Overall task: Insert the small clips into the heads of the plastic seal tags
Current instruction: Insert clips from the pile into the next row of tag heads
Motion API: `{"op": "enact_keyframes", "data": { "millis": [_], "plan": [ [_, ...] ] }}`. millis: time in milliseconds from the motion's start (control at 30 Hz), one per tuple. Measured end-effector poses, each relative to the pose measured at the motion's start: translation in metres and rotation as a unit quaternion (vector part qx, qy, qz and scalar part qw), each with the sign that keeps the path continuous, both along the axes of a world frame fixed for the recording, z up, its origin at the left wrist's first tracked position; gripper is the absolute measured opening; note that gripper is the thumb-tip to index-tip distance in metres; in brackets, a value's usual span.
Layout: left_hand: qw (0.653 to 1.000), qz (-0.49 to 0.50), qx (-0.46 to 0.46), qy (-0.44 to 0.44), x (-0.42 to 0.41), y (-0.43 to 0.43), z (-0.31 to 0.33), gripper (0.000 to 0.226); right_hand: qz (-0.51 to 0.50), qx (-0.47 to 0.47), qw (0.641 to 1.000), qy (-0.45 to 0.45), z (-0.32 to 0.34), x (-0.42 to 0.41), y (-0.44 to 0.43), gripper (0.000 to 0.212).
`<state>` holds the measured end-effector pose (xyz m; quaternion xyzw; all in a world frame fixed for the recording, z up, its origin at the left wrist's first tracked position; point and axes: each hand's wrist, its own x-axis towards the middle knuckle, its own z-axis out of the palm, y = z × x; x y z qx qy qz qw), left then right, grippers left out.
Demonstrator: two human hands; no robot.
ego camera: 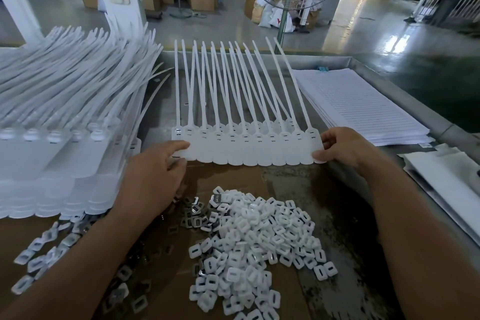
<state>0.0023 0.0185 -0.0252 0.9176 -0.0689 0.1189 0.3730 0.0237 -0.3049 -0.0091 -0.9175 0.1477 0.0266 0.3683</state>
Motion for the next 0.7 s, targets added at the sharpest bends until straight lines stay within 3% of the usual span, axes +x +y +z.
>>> {"op": "enact_keyframes", "data": {
  "millis": [133, 300, 467, 700],
  "plan": [
    [0.997, 0.013, -0.080, 0.008, 0.000, 0.001, 0.002, 0.031, 0.006, 0.005, 1.000, -0.012, 0.002, -0.003, -0.001, 0.025],
    [0.974, -0.001, -0.211, 0.087, 0.004, -0.001, 0.005, 0.028, 0.013, 0.005, 1.000, -0.007, 0.003, -0.005, -0.001, 0.027],
    [0.993, 0.005, -0.121, 0.016, 0.000, -0.003, 0.002, 0.029, -0.007, 0.006, 1.000, -0.021, 0.003, -0.005, 0.001, 0.031],
    [0.994, -0.032, -0.102, 0.018, 0.008, 0.004, 0.002, 0.048, -0.068, 0.035, 0.989, -0.126, -0.009, 0.002, 0.021, 0.029]
  ]
}}
